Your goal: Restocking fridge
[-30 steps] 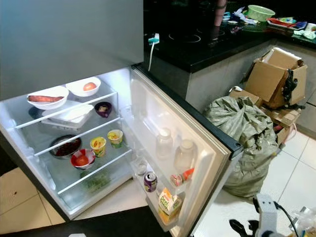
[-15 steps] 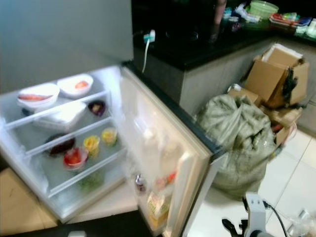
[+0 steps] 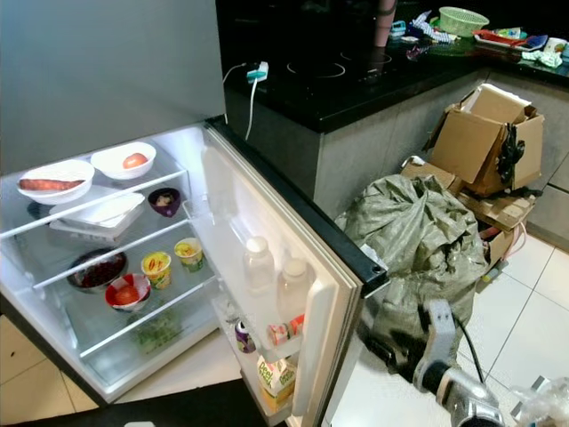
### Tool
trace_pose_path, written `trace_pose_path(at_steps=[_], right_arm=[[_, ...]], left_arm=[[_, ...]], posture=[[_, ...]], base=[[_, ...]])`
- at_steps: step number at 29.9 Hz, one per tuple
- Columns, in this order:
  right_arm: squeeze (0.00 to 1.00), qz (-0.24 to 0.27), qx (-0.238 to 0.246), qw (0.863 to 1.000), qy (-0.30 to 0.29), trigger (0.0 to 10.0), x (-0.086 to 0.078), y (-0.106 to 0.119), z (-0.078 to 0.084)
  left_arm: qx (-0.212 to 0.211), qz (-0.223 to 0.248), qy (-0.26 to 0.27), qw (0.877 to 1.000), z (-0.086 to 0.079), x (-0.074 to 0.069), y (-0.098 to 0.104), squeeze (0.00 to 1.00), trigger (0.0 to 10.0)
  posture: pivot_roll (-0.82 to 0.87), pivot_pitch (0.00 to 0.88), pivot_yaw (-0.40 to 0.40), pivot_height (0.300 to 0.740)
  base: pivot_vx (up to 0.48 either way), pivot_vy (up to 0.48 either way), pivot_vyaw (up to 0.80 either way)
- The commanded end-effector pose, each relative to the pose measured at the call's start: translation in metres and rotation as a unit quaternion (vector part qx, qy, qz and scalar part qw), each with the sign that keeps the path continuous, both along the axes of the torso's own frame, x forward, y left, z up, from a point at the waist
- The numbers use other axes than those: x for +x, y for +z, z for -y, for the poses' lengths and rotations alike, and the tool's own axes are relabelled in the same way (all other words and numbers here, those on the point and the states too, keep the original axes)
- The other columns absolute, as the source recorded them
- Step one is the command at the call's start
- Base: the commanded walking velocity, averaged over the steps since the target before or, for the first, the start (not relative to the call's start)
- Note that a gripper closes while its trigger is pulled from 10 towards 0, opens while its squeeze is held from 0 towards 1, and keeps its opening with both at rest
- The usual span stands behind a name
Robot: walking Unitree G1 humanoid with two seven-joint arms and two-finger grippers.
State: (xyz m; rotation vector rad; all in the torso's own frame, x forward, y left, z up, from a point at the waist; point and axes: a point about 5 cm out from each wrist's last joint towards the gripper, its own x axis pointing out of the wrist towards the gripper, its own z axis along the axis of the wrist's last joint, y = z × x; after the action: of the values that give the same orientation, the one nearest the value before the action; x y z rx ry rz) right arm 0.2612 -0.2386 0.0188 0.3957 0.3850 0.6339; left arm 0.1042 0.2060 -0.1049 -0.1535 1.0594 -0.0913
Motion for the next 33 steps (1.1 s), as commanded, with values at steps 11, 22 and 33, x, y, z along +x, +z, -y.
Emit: trace_pose_path(at_steps=[11, 22, 33], right_arm=[[0.0, 0.027, 0.181, 0.929, 0.322, 10.0, -0.023, 0.044, -0.06], [0.0, 0.05, 0.108, 0.974, 0.194, 10.0, 0.002, 0.035, -0.059], [0.0, -0.027, -0.011, 0.998, 0.055, 10.0, -0.008, -0.006, -0.033]], left_arm=[[-0.018, -0.028, -0.008, 0.999, 0.008, -0.013, -0.005, 0.0, 10.0], [-0.024, -0.028, -0.009, 0.999, 0.009, -0.013, -0.005, 0.0, 10.0], [-0.023, -0.032, -0.007, 0.999, 0.008, -0.015, -0.005, 0.0, 10.0]], posture=[[-0.08, 0.017, -0.063, 0.74], [-0.07, 0.02, -0.062, 0.74], [-0.07, 0.025, -0.06, 0.74]], base=[[0.0, 0.0, 0.0], [0.0, 0.0, 0.0], [0.0, 0.0, 0.5]])
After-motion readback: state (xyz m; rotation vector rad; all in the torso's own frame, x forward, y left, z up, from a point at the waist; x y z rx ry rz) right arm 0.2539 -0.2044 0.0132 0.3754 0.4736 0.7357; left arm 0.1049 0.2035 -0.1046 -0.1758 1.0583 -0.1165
